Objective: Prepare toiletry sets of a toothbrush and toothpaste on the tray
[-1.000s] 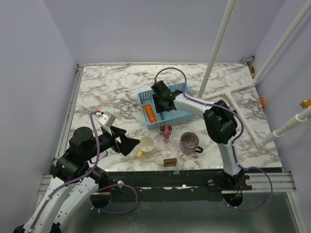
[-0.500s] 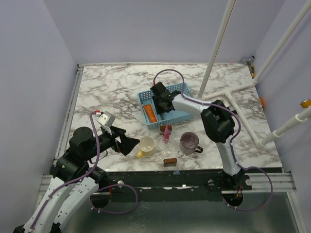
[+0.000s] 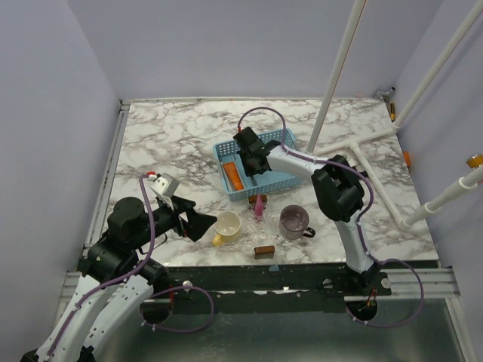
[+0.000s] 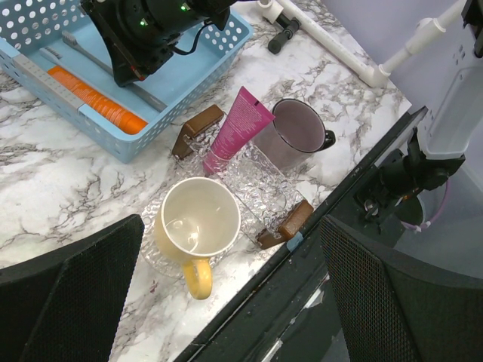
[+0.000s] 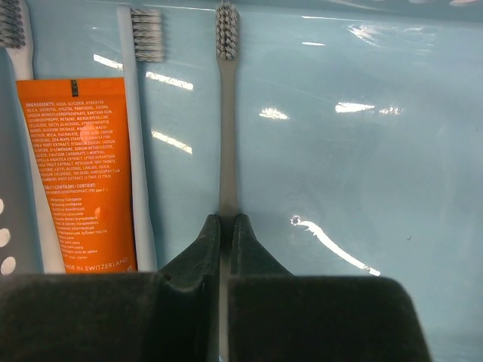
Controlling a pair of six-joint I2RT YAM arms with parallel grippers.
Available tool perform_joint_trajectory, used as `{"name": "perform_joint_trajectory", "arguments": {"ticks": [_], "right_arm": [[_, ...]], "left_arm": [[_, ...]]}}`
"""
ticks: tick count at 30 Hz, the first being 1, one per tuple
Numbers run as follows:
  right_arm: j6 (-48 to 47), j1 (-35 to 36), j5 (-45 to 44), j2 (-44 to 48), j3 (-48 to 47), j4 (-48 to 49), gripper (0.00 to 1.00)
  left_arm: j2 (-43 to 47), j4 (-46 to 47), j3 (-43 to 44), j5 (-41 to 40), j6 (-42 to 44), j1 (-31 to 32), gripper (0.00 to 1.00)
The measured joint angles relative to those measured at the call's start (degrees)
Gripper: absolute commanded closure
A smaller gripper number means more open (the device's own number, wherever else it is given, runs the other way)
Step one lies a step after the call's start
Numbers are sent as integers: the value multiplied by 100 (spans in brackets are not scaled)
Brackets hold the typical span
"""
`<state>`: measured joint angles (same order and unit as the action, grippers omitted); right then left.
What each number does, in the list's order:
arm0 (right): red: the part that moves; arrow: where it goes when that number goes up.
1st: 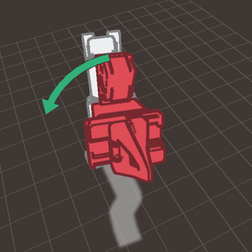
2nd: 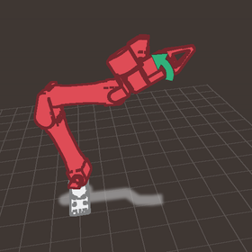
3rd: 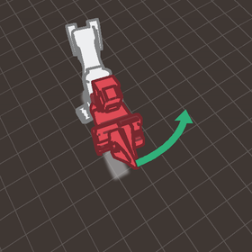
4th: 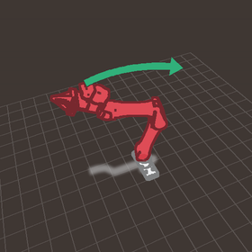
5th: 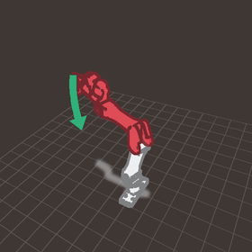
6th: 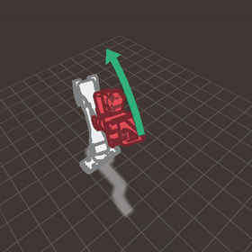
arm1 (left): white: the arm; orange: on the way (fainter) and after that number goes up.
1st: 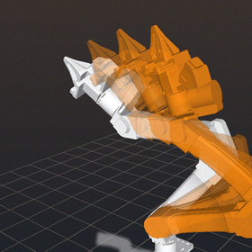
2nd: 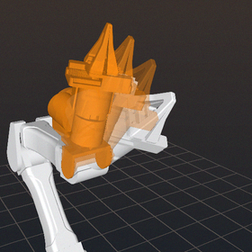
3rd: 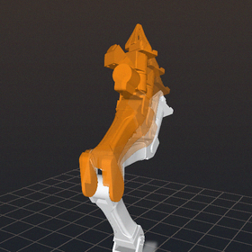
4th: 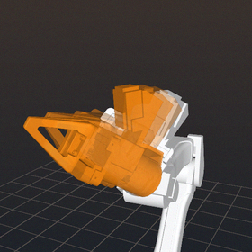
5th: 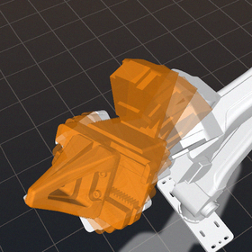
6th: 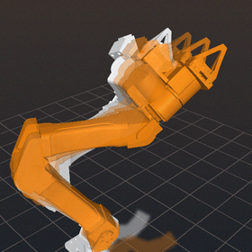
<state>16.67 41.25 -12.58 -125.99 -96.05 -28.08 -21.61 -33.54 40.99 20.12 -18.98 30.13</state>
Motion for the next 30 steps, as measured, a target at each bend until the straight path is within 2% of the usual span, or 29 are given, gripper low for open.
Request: {"name": "perform_joint_trajectory", "arguments": {"ticks": [13, 30], "right_arm": [[26, 0, -201, 616, 468, 166, 99], [109, 35, -310, 2931, 1390, 1152, 99]], "left_arm": [[0, 0, 0, -4, 0, 0, 1], [-197, 7, 0, -4, -9, 0, 1]]}}
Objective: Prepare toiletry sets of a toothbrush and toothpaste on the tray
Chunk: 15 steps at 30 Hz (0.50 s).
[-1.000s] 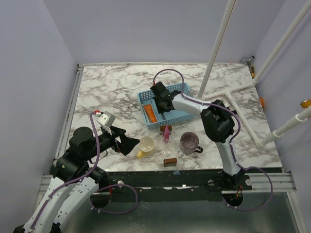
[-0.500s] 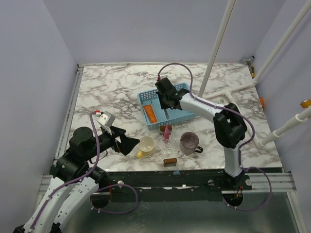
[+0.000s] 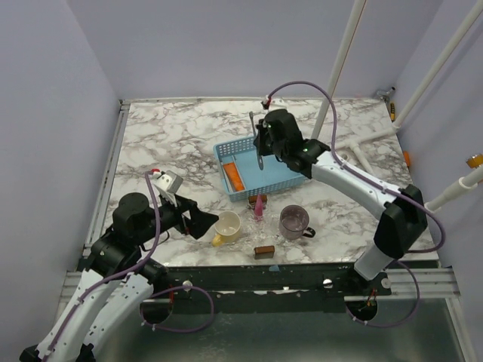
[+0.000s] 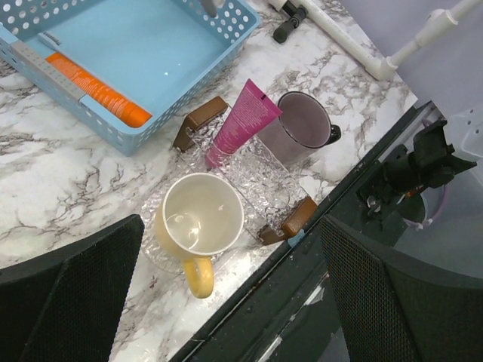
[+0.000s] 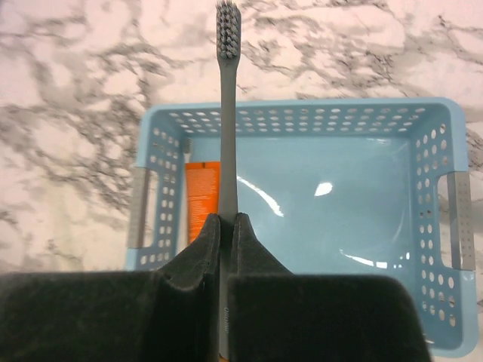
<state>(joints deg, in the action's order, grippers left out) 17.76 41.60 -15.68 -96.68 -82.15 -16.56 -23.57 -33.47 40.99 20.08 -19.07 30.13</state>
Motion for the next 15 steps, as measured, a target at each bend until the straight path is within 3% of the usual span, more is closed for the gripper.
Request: {"name": "perform_joint_trajectory", "arguments": {"ticks": [8, 15], "right_arm": [[640, 109, 933, 1408, 592, 660, 99], [1565, 350, 2179, 2181, 1390, 1766, 99]], "left_arm": [[-219, 177, 98, 166, -195, 0, 1], [-310, 868, 166, 833, -739, 0, 1]]}}
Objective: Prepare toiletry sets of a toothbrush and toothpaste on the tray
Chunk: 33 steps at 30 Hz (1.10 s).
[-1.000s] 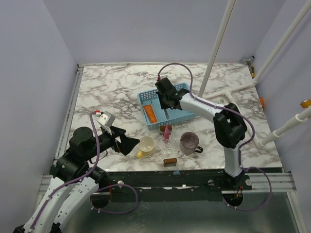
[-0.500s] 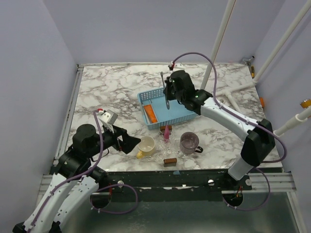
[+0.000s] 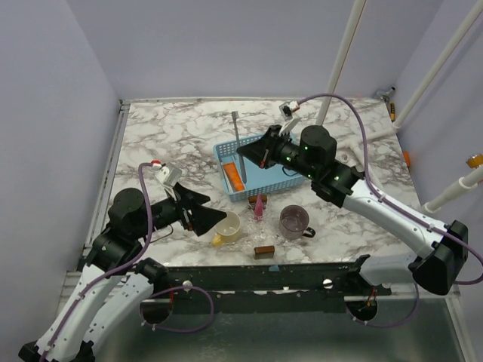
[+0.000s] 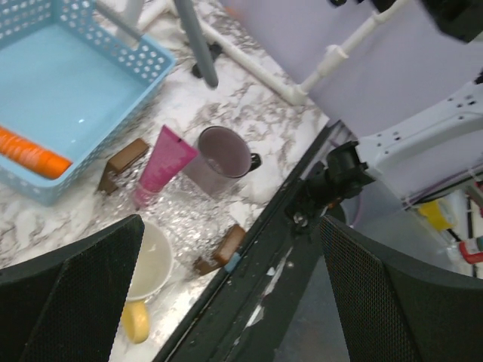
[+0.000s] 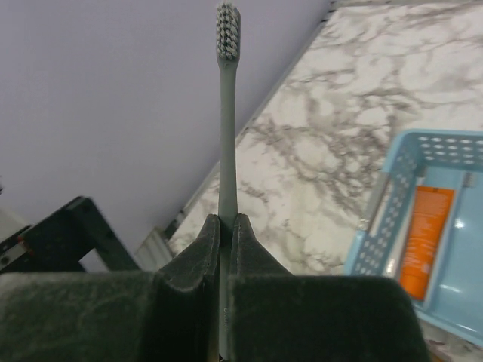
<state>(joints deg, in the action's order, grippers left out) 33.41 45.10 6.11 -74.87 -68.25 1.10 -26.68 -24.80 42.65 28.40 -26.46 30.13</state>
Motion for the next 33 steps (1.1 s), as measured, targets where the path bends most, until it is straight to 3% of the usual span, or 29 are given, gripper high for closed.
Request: {"name": "perform_joint_trajectory", "arguments": {"ticks": [9, 17, 18, 23, 33], "right_arm": [[994, 474, 1132, 293, 802, 1554, 99], [1652, 1014, 1495, 317, 1386, 2988, 99], [1690, 1075, 1508, 317, 1425, 3141, 99], [1851, 1261, 1513, 308, 1508, 3976, 99], [1910, 1467, 1246, 170, 1639, 4535, 99]], "left_arm": [[-181, 1204, -17, 855, -896, 0, 1], [-278, 2109, -223, 1314, -1609, 0, 2], [-282, 2234, -273, 1375, -1692, 0, 10], [-280, 2682, -431, 1672, -2068, 0, 27], [-203, 3403, -796, 2011, -2643, 0, 50]]}}
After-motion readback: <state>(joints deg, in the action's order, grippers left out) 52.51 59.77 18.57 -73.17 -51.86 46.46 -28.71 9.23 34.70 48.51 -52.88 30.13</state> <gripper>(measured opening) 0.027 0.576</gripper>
